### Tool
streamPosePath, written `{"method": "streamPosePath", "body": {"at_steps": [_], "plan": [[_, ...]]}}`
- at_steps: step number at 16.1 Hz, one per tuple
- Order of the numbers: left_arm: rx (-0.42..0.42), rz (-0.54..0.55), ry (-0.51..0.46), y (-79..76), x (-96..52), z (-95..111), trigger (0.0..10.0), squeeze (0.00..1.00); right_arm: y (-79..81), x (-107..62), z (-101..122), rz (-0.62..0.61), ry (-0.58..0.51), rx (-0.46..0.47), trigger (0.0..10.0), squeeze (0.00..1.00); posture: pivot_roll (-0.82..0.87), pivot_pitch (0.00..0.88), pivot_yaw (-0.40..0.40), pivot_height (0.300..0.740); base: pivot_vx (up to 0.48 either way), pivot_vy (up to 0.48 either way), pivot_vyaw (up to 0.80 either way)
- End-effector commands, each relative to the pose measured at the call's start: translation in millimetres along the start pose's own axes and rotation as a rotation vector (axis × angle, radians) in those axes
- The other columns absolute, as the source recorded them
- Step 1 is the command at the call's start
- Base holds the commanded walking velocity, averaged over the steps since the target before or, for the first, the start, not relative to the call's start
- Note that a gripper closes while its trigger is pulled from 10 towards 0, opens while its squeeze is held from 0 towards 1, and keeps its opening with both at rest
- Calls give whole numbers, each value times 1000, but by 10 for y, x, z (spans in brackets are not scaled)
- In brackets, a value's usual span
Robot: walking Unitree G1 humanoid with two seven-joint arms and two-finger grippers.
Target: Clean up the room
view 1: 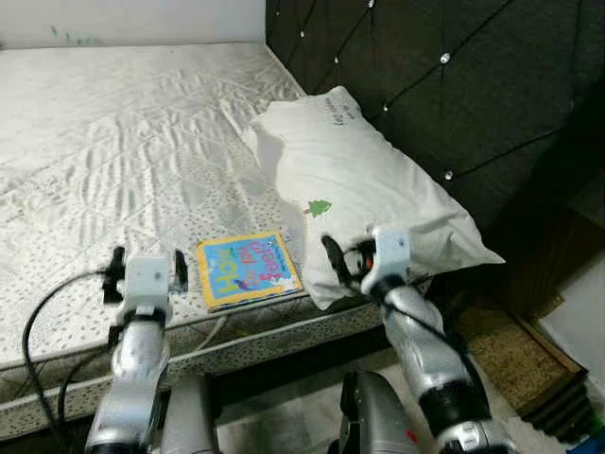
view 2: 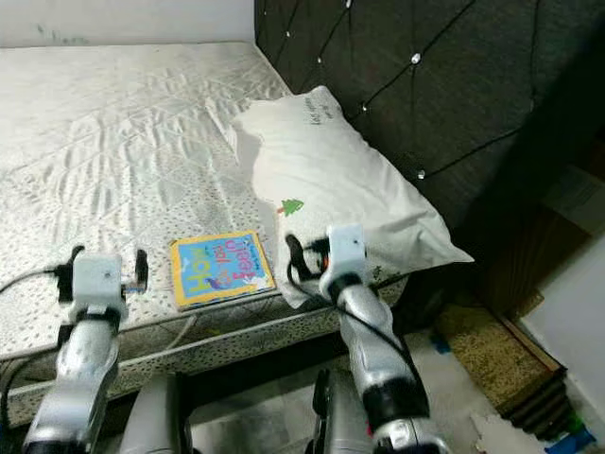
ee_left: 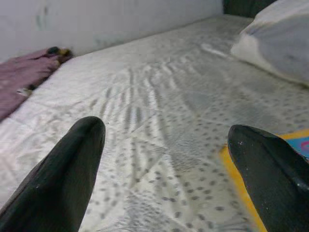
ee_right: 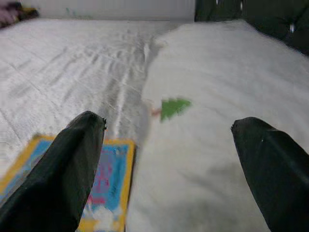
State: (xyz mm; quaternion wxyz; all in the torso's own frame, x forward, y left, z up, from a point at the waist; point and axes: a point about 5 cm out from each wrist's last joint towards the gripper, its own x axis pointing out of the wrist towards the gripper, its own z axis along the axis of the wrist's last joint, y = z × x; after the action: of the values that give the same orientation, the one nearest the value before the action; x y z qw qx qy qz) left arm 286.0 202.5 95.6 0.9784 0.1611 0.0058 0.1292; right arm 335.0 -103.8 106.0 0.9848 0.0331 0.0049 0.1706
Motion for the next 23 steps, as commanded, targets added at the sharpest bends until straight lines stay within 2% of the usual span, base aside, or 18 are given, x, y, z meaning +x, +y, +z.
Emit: {"method": "streamPosePath", "body": {"at_steps": [1, 2, 3, 4, 5, 7, 8, 10, 11, 13, 14, 15, 17, 18, 19, 22, 23], "plan": [[56, -34, 0, -46, 32, 38, 10000, 757, -74, 35, 62, -10, -21, 25, 10000, 0, 111, 0, -77, 558, 0, 0, 0], [60, -58, -8, -66, 47, 57, 10000, 690, -83, 51, 76, -8, -24, 31, 10000, 0, 119, 0, -81, 558, 0, 0, 0], [60, -58, -8, -66, 47, 57, 10000, 690, -83, 51, 76, -8, -24, 31, 10000, 0, 119, 0, -81, 558, 0, 0, 0], [54, -218, -106, -167, 97, 179, 10000, 0, -64, 109, 134, 9, -48, 37, 10000, 0, 116, 0, -75, 568, 0, 0, 0], [44, -236, -123, -182, 106, 203, 10000, 0, -50, 120, 148, 12, -56, 40, 10000, 0, 116, 0, -75, 573, 0, 0, 0], [-142, -266, -101, -245, 55, 192, 10000, 0, -7, 129, 177, 7, -82, 64, 10000, 0, 95, 0, -59, 598, 0, 0, 0], [-184, -222, -87, -233, 31, 171, 10000, 0, -6, 122, 185, 5, -89, 69, 10000, 0, 83, 0, -55, 608, 0, 0, 0], [-162, -203, -80, -229, 14, 140, 10000, 0, -37, 98, 166, -8, -91, 83, 10000, 0, 90, 0, -56, 628, 0, 0, 0], [-165, -158, -88, -164, 20, 143, 10000, 0, -44, 86, 154, -11, -89, 90, 10000, 0, 103, 0, -55, 638, 0, 0, 0], [-232, -123, -98, -80, 5, 158, 10000, 0, -45, 87, 168, -11, -94, 96, 10000, 0, 110, 0, -54, 648, 0, 0, 0], [-243, -186, -87, -107, -85, 102, 10000, 0, -36, 88, 164, -19, -97, 105, 10000, 0, 106, 0, -53, 663, 0, 0, 0], [-233, -192, -65, -137, -101, 75, 10000, 0, -36, 88, 163, -22, -96, 108, 10000, 0, 106, 0, -52, 668, 0, 0, 0], [-165, -224, 21, -256, -142, 33, 10000, 0, -49, 65, 155, -23, -97, 111, 10000, 0, 99, 0, -28, 688, 0, 0, 0], [-245, -312, -8, -279, -158, 55, 10000, 0, -79, 31, 115, -43, -89, 125, 10000, 0, 94, 0, -15, 703, 0, 0, 0], [-262, -346, -34, -300, -165, 83, 10000, 0, -72, 15, 92, -47, -85, 132, 10000, 0, 93, 0, -15, 713, 0, 0, 0], [-277, -320, -54, -371, -134, 162, 10000, 0, -6, -2, 79, -30, -81, 128, 10000, 0, 78, 0, -21, 740, 0, 0, 0], [-278, -303, -32, -377, -127, 159, 10000, 0, -10, -3, 88, -30, -81, 125, 10000, 0, 73, 0, -21, 740, 0, 0, 0]]}}
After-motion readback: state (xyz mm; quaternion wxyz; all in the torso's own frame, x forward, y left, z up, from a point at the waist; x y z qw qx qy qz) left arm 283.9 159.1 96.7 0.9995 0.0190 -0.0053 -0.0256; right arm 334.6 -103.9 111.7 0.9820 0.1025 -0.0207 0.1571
